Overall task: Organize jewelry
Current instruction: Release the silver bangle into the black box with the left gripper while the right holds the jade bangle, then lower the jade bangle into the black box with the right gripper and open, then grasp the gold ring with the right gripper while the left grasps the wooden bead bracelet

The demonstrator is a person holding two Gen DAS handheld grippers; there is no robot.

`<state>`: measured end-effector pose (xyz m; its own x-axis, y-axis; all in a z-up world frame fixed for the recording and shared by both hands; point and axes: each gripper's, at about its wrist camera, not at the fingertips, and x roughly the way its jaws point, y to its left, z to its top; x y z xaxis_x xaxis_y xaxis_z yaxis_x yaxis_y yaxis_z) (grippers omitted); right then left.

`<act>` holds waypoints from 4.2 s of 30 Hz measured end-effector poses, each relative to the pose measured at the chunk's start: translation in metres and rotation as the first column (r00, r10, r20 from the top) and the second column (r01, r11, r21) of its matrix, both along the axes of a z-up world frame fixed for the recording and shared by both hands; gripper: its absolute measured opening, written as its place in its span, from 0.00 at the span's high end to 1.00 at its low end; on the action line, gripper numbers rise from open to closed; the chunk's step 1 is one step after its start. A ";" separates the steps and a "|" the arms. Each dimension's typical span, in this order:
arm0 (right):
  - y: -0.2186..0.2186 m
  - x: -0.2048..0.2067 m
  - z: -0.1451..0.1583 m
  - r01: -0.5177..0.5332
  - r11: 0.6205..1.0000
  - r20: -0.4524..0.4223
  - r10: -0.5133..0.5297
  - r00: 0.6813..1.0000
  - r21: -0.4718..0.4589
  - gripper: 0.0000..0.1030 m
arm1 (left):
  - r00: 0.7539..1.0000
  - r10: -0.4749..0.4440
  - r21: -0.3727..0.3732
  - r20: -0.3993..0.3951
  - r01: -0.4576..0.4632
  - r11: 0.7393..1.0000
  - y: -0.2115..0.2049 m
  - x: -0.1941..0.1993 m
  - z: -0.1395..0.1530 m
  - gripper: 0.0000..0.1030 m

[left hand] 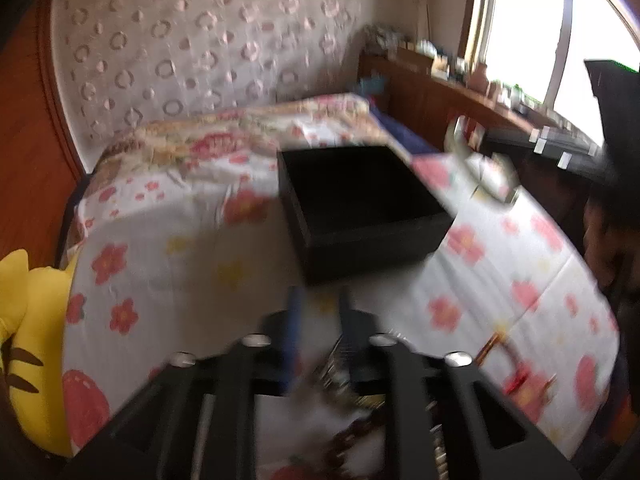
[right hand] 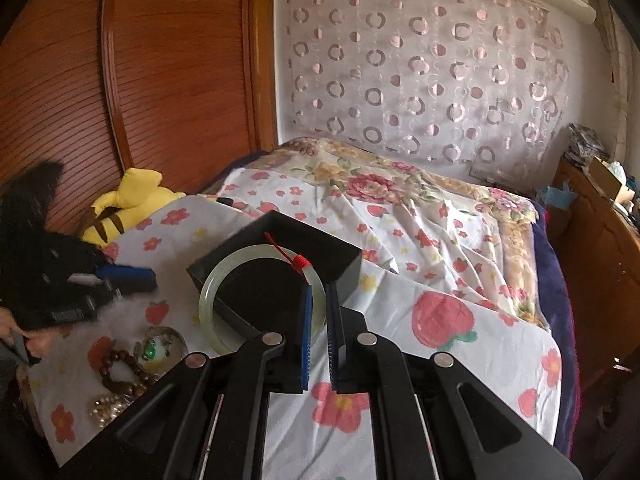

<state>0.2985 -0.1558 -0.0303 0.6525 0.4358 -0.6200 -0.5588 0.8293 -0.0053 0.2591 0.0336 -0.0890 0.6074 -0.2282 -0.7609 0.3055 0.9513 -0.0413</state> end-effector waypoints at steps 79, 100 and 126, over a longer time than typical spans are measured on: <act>-0.015 -0.082 -0.023 0.050 0.998 -0.078 -0.047 0.996 0.038 0.74 | 0.969 0.131 -0.103 0.208 -0.112 0.988 -0.003 -0.073 0.050 0.08; -0.034 -0.190 -0.090 0.079 0.997 -0.216 -0.081 0.973 -0.019 0.74 | 0.982 0.112 -0.071 0.151 -0.102 0.992 -0.023 -0.175 0.008 0.08; -0.027 -0.193 -0.089 0.074 0.993 -0.157 -0.088 0.984 -0.091 0.90 | 0.997 0.068 -0.063 0.043 -0.065 0.996 -0.027 -0.166 -0.029 0.42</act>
<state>0.1055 -0.1827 -0.1197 0.5721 0.3273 -0.7521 -0.4893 0.8721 0.0074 0.0927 0.0070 -0.1176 0.6563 -0.2314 -0.7181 0.2447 0.9656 -0.0875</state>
